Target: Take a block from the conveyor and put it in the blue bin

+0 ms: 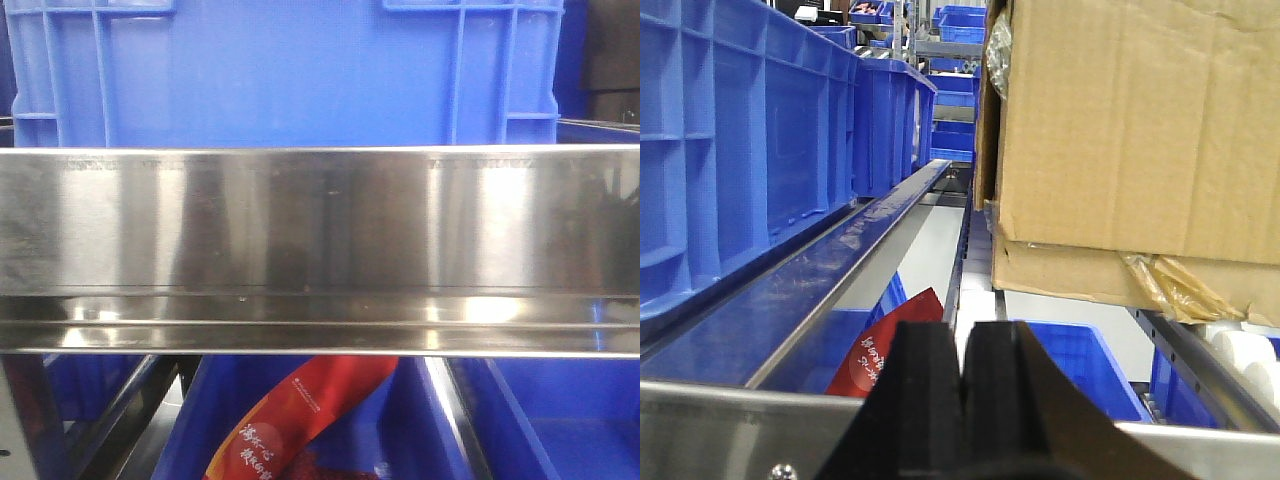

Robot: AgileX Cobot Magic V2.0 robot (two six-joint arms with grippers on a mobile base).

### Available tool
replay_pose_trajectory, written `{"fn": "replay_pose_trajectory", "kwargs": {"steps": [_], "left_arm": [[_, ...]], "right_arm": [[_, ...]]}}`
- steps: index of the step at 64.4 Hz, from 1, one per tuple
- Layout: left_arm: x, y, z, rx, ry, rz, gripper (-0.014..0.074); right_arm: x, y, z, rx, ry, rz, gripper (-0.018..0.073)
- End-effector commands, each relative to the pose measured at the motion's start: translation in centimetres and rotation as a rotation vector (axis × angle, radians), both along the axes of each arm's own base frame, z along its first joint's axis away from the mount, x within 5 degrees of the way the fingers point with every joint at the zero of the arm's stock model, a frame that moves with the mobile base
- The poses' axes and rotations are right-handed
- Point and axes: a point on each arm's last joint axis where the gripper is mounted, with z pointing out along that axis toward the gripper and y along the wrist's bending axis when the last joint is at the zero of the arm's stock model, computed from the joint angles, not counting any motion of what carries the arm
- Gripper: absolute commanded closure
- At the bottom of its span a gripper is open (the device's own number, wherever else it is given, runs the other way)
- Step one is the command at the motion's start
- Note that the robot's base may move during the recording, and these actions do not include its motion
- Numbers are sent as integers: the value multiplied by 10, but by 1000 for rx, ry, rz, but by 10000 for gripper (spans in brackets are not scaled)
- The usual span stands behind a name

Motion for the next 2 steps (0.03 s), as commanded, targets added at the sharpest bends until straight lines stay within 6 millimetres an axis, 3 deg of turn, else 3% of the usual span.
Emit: {"fn": "replay_pose_trajectory", "kwargs": {"steps": [1, 2], "left_arm": [[-1, 0, 3, -4, -25, 0, 707], [-1, 0, 3, -4, -25, 0, 707]], "right_arm": [[0, 0, 2, -2, -24, -6, 715], [0, 0, 2, -2, -24, -6, 715]]}}
